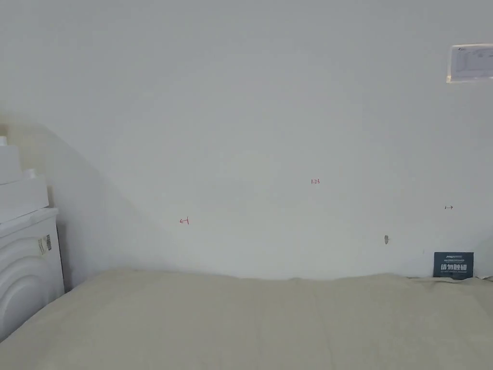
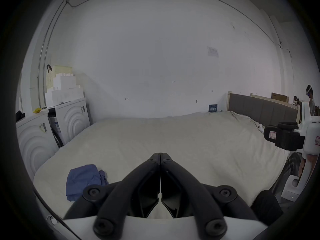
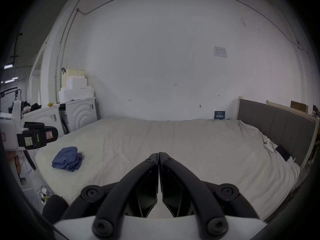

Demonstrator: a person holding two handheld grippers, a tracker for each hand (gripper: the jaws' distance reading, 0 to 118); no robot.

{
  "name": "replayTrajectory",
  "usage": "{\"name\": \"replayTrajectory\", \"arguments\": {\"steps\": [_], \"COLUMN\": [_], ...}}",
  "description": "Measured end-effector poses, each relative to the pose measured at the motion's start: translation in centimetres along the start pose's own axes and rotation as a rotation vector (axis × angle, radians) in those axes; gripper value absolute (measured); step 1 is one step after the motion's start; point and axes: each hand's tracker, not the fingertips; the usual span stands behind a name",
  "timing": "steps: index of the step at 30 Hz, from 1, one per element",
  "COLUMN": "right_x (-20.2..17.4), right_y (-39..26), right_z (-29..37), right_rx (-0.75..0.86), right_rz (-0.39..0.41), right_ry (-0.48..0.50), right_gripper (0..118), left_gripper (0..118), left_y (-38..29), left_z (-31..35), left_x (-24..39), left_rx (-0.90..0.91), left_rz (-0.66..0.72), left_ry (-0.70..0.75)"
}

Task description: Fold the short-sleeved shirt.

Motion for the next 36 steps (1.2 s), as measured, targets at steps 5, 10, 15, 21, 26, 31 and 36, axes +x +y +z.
{"name": "replayTrajectory", "arguments": {"steps": [5, 10, 15, 21, 26, 31, 36], "right_x": [-0.14, -0.05, -0.05, -0.33, -0.55, -0.50, -0.81], "right_y": [-0.07, 0.13, 0.13, -0.03, 0.03, -0.04, -0.52], "right_z": [-0.20, -0.21, -0.03, -0.28, -0.41, -0.53, -0.58], "right_rx": [-0.005, -0.010, -0.014, -0.022, -0.027, -0.030, -0.013], "right_rz": [-0.011, -0.011, -0.019, -0.022, -0.016, -0.023, 0.007], "right_ry": [-0.003, -0.006, -0.010, 0.003, 0.008, 0.010, -0.022], "right_gripper": [1, 1, 1, 1, 1, 4, 71], "left_gripper": [1, 1, 1, 1, 1, 4, 69], "left_y": [-0.19, 0.03, 0.07, 0.16, 0.12, 0.07, -0.13], "left_z": [0.02, 0.10, 0.19, -0.01, -0.07, -0.29, -0.38], "left_x": [0.17, 0.73, 0.74, 0.57, 0.62, 0.50, 0.70], "left_rx": [-0.004, -0.004, -0.007, -0.016, -0.018, -0.024, -0.012], "left_rz": [-0.004, -0.036, -0.036, -0.021, -0.024, -0.010, -0.029], "left_ry": [-0.002, -0.003, 0.002, -0.014, -0.007, -0.012, 0.024]}}
